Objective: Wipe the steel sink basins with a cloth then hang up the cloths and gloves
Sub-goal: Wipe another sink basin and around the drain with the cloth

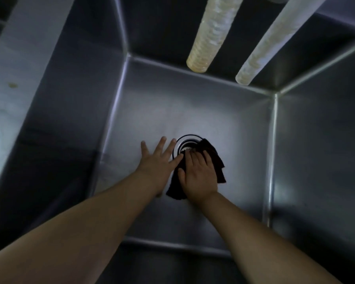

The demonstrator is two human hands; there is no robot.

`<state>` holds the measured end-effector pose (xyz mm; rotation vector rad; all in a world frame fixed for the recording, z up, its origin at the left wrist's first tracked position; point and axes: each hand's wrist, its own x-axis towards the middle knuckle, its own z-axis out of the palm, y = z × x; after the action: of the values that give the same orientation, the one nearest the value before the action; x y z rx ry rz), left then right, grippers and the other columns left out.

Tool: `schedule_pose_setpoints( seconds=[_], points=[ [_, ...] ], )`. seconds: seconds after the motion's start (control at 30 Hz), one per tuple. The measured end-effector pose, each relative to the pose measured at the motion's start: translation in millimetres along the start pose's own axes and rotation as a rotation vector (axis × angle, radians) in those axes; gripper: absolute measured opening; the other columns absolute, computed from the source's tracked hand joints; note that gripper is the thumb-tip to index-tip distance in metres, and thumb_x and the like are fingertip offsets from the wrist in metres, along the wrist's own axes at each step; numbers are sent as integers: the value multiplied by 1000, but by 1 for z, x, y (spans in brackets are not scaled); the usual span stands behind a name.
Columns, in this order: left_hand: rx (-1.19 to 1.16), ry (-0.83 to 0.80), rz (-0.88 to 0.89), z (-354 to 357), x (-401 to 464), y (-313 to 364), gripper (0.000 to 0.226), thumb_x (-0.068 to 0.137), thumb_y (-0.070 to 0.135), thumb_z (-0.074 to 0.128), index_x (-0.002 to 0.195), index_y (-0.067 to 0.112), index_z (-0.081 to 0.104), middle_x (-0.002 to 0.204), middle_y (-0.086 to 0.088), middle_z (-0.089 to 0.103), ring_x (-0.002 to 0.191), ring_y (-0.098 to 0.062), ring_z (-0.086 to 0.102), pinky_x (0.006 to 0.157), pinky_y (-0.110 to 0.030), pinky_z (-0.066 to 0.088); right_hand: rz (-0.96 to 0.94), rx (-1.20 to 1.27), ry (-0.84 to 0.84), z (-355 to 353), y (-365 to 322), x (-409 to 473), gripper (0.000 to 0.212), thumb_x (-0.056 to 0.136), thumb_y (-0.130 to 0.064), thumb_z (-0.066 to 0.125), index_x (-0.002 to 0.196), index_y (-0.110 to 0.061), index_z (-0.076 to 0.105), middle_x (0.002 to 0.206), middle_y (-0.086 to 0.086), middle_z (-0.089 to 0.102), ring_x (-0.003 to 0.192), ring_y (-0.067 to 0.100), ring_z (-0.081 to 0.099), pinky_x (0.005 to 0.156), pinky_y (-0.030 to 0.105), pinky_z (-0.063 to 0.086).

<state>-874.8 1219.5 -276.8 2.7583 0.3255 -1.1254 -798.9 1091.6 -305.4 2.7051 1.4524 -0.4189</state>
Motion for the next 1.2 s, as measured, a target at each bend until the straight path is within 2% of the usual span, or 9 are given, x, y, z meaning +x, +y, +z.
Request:
schedule_pose_setpoints(
  seconds=[0.13,0.27,0.4,0.67,0.73,0.83,1.0,1.1,1.2],
  points=[
    [-11,-7,-25,0,2,2,133,61,34,84,145,31,-20,149,-5,-37,138,-32,-30,102,-73,-3,56,83,13,2,-10,10,61,91,-32,18,128,-1,56,129,14,59,122,26,52,117,35,15],
    [-9,-13,-23,-2,0,0,132,62,35,83,145,33,-20,149,-5,-37,138,-31,-31,103,-72,-3,-49,235,105,1,6,6,33,88,-19,50,110,-2,66,107,13,70,103,25,64,112,33,25],
    [-6,-22,-26,-4,0,0,130,62,33,84,146,35,-15,149,-5,-37,137,-31,-32,104,-72,-2,-111,232,141,-1,23,-4,31,81,-18,67,108,-5,68,98,12,66,98,28,61,108,38,33],
    [-9,-16,-31,-2,3,0,135,58,28,86,146,35,-16,149,-4,-37,137,-31,-32,101,-73,-4,-230,183,107,-4,23,5,35,85,-14,59,114,4,65,95,16,71,91,29,67,107,40,29],
    [-10,-15,-32,-1,4,0,137,57,28,87,145,36,-18,149,-4,-38,137,-30,-32,101,-73,-5,-264,157,21,-7,26,8,38,92,-16,54,124,4,58,109,19,68,103,30,64,112,36,20],
    [-4,-17,-34,0,5,0,140,56,31,87,144,36,-21,148,-4,-38,137,-30,-33,101,-73,-5,-307,70,-138,-9,34,9,51,102,-31,33,145,-4,32,143,14,46,134,23,39,116,24,-4],
    [1,-28,-39,-3,4,1,139,57,34,87,144,34,-22,148,-3,-39,137,-29,-33,103,-72,-2,-286,-96,-224,-10,31,18,63,100,-47,17,151,-9,14,156,7,24,144,20,16,116,31,-7],
    [3,-28,-37,-4,3,1,136,58,35,85,145,34,-19,148,-3,-39,137,-29,-33,104,-72,0,-226,-186,-211,-10,22,16,63,100,-47,17,147,-6,25,150,10,34,140,27,24,117,37,2],
    [9,-17,-29,-4,3,1,135,58,37,85,145,34,-19,148,-3,-39,137,-29,-32,105,-72,1,-167,-145,-84,-8,16,10,53,98,-43,29,123,-5,57,117,12,60,117,30,48,114,40,21]
  ],
)
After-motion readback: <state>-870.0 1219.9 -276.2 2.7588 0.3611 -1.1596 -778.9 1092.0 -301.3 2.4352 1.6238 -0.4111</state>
